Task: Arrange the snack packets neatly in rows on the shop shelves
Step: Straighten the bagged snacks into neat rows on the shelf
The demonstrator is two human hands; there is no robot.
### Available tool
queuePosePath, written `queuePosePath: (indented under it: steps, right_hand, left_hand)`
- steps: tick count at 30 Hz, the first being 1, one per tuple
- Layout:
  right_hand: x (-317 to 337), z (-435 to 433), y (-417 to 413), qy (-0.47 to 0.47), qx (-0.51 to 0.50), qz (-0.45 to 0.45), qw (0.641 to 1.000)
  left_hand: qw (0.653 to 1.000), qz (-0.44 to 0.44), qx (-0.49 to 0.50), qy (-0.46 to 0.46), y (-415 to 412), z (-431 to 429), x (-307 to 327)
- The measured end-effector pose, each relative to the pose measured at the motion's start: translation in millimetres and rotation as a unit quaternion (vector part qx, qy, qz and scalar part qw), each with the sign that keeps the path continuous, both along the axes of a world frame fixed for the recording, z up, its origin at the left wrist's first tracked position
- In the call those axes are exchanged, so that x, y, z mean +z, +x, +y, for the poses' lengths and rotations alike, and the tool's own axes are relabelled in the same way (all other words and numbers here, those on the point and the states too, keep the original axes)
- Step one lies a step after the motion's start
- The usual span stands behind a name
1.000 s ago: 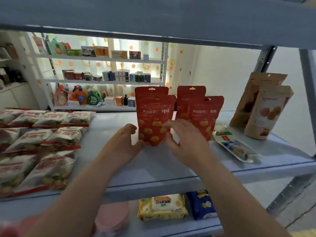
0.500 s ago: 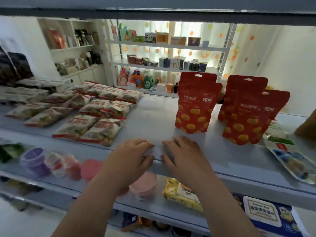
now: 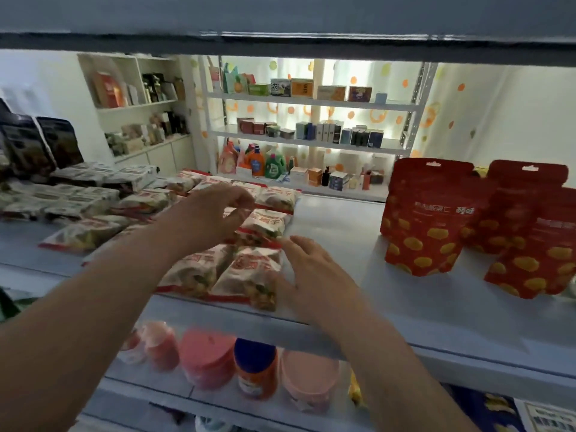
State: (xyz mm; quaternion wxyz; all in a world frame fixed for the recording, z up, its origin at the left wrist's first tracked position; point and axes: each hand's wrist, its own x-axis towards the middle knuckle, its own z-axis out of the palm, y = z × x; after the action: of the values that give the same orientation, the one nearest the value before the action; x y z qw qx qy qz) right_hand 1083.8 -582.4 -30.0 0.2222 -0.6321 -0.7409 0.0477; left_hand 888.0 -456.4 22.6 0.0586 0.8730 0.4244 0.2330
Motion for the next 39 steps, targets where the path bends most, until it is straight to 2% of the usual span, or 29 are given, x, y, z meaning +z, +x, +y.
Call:
queuePosePath:
  steps: [4, 7, 13, 28, 39]
  right_hand:
    - [7.1, 43.6, -46.2, -0.052, -0.034, -0.06, 0.996]
    - [6.8, 69.1, -61.0, -0.129, -0.076, -0.057, 0.987]
    - [-5.3, 81.5, -64.2, -0.179, -0.107, -0.062, 0.976]
    - [-6.0, 35.6, 26.2, -0.163, -0.158, -0.067, 0.972]
    - [-6.8, 23.8, 60.4, -0.171, -0.156, -0.053, 0.971]
  left_hand:
    - [0.997, 0.062, -0.039, 0.014, 18.9, 81.5, -10.1]
    - [0.989, 0.122, -0.077, -0.015, 37.5, 121.9, -15.4]
    - [0.943, 0.31, -0.118, -0.034, 79.4, 157.4, -30.1]
    - [0.945, 0.266, -0.186, -0.046, 179.8, 111.7, -42.6]
    - [0.946, 0.267, -0.172, -0.061, 212.9, 107.2, -45.3]
